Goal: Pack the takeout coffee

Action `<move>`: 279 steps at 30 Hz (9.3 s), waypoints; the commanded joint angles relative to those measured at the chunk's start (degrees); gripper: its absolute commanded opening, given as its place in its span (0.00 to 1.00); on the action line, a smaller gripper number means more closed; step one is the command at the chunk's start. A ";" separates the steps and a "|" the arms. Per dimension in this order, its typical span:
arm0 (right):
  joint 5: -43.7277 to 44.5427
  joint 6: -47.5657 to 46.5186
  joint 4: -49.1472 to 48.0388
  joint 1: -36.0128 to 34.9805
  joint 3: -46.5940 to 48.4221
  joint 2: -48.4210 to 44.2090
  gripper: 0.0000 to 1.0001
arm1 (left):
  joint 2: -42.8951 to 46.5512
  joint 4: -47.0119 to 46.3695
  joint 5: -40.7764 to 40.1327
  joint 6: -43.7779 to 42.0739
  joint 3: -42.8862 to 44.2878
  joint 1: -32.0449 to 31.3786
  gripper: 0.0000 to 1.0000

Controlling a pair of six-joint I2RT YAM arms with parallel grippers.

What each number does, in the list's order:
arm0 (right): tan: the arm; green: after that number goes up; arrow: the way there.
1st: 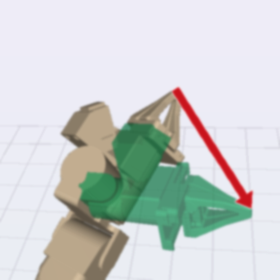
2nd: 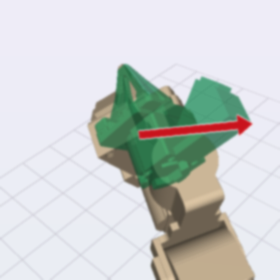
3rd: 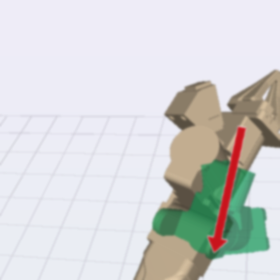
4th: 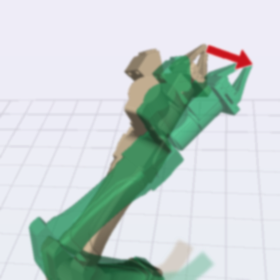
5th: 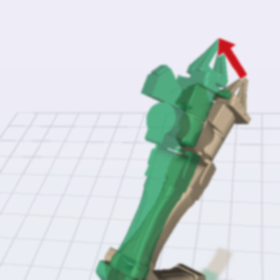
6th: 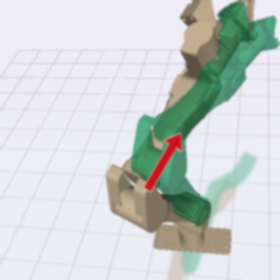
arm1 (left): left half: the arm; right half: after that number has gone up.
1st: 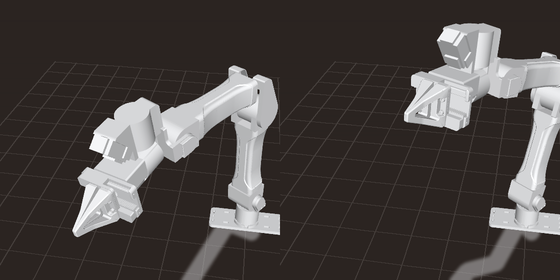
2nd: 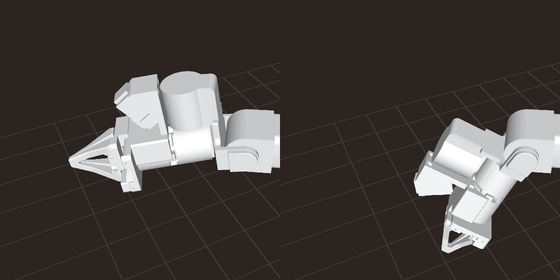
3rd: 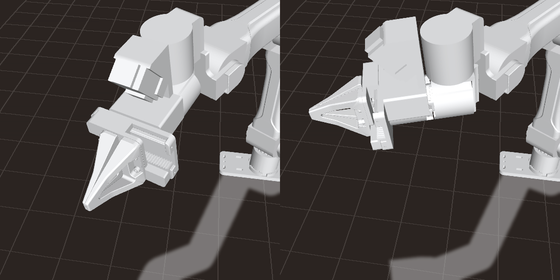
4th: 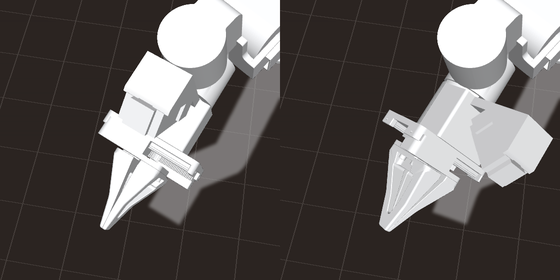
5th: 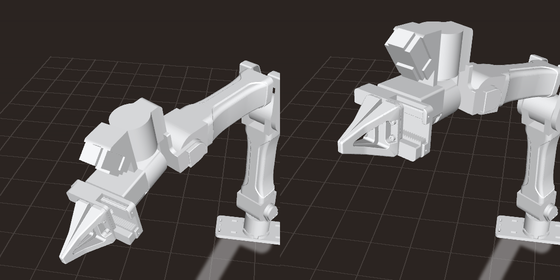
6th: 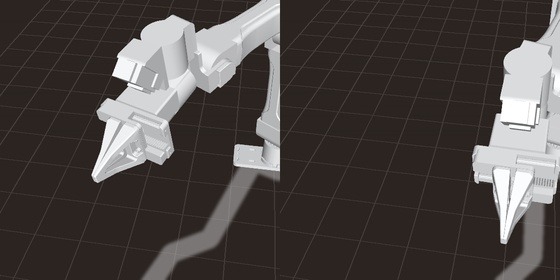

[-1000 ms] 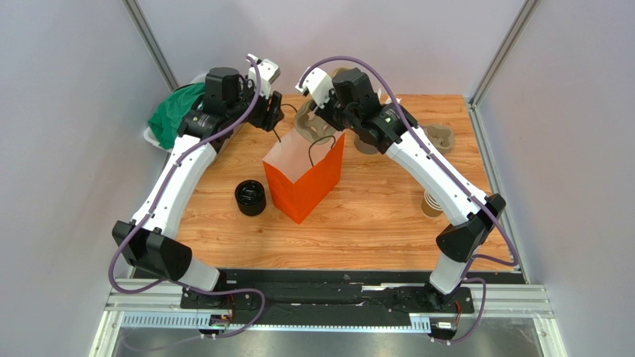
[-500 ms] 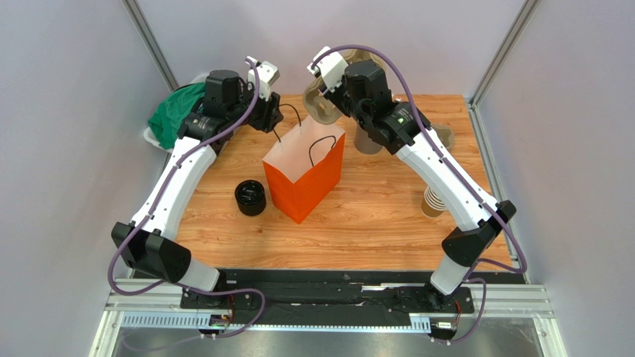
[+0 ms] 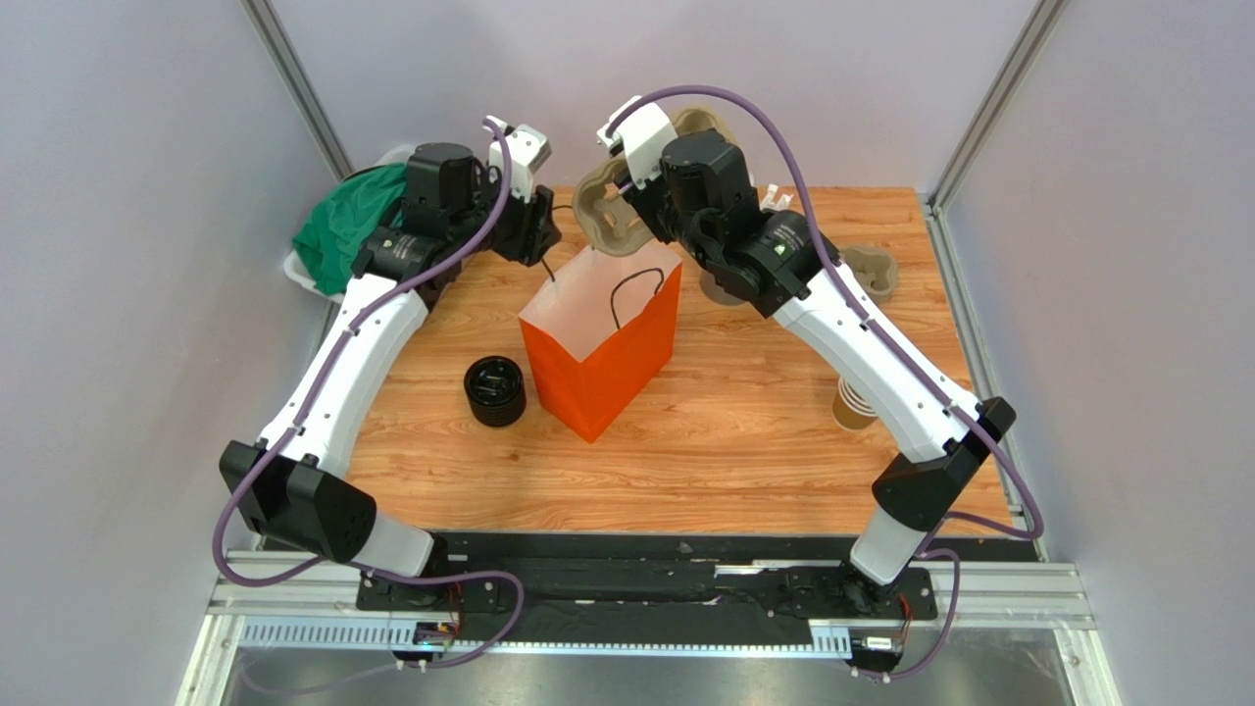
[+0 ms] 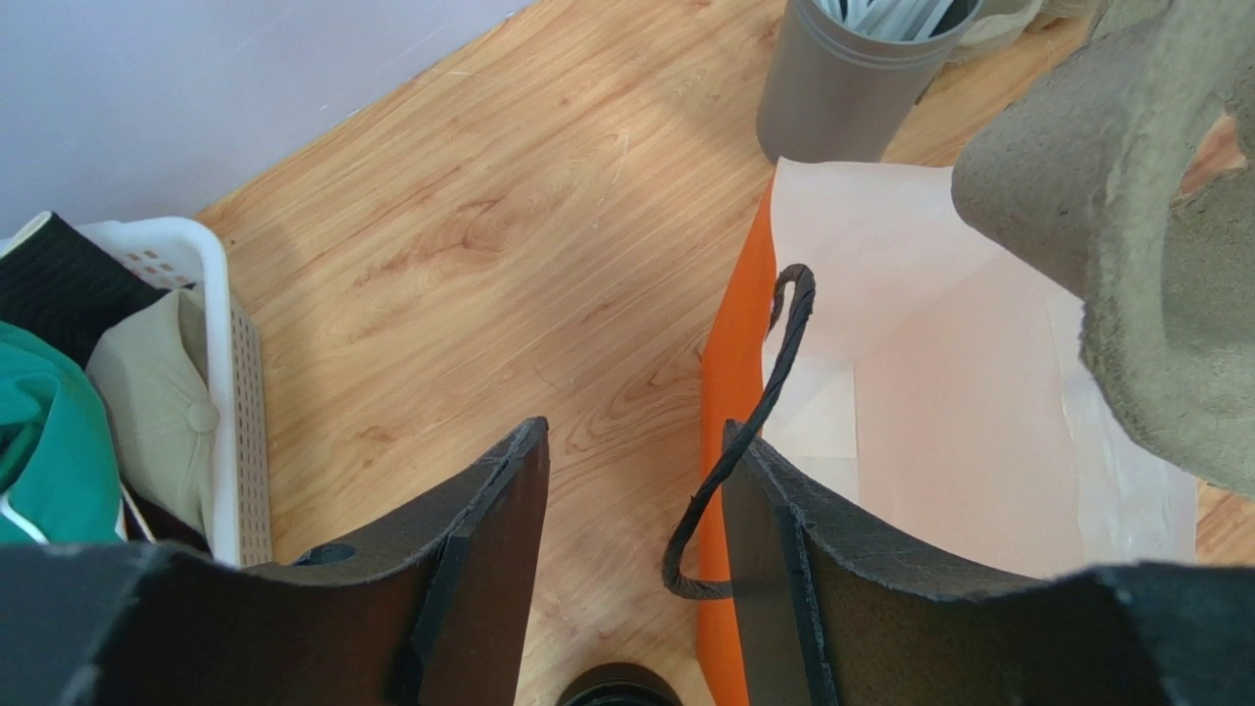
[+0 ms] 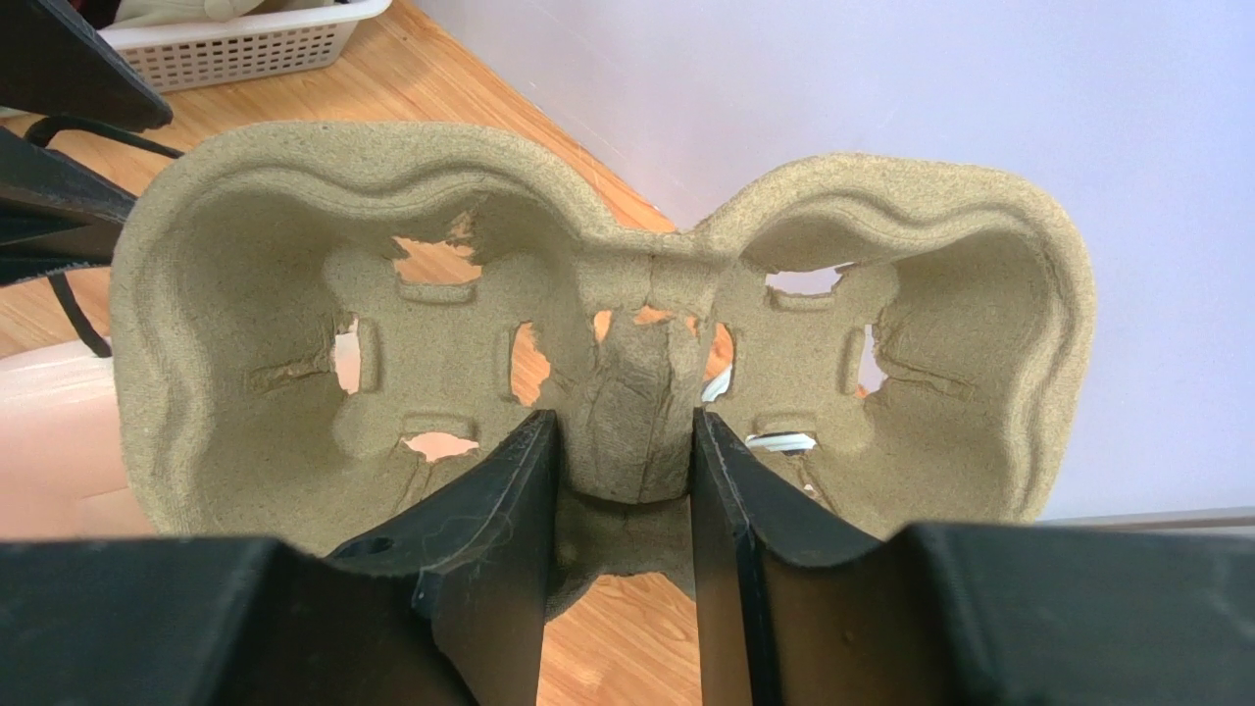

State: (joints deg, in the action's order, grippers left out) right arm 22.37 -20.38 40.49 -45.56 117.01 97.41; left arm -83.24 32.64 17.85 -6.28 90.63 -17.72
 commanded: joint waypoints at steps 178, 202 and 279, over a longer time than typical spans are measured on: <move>7.07 11.33 9.43 -15.96 -7.50 7.09 0.24 | -0.17 -7.33 -5.89 5.93 -5.03 1.28 0.54; 10.50 8.17 11.63 -19.48 -6.80 10.00 0.24 | -0.17 -7.42 -6.16 6.02 -5.38 1.28 0.54; -0.57 14.49 15.23 -16.93 -5.92 8.68 0.27 | -0.69 -7.60 -8.09 8.22 -5.38 1.28 0.37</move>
State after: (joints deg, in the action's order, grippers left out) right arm 25.56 -8.54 54.19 -63.68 110.52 109.08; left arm -84.47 27.14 10.66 0.80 85.03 -16.78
